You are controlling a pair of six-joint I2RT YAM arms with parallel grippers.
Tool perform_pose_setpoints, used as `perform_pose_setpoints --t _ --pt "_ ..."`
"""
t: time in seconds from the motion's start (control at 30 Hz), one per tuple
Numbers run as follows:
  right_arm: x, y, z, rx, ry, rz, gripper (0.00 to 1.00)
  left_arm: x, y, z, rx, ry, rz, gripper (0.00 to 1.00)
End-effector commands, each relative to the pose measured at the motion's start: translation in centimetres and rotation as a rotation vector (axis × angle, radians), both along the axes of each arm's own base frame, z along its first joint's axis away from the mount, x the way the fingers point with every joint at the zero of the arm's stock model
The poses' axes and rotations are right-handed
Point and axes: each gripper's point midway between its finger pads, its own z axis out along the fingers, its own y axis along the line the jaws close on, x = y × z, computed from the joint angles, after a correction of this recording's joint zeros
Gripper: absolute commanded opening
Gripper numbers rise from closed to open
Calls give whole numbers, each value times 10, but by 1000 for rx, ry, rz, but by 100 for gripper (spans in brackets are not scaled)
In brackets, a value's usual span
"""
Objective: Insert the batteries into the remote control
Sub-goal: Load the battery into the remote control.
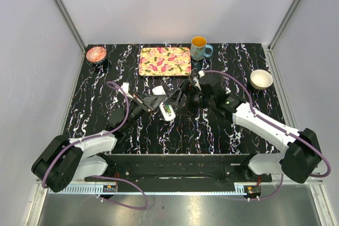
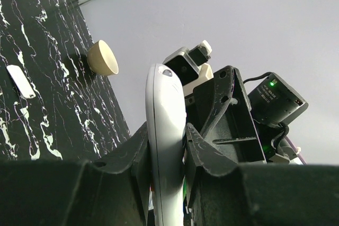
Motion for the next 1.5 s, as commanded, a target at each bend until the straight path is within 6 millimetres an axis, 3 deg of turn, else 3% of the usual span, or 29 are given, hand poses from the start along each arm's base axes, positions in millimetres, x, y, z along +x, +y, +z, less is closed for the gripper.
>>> perform_pose_setpoints --t 0.0,0.57,0.93,1.47 --pt "4 2 4 30 -14 5 89 -3 4 30 -58 -88 8 0" --pt "-1 4 -2 59 10 30 87 -5 4 36 -93 -101 1 0" --pt "-7 0 -6 57 19 40 76 -6 5 40 -97 -114 3 0" --pt "-16 -2 -14 51 36 75 68 -5 6 49 -104 -132 10 0"
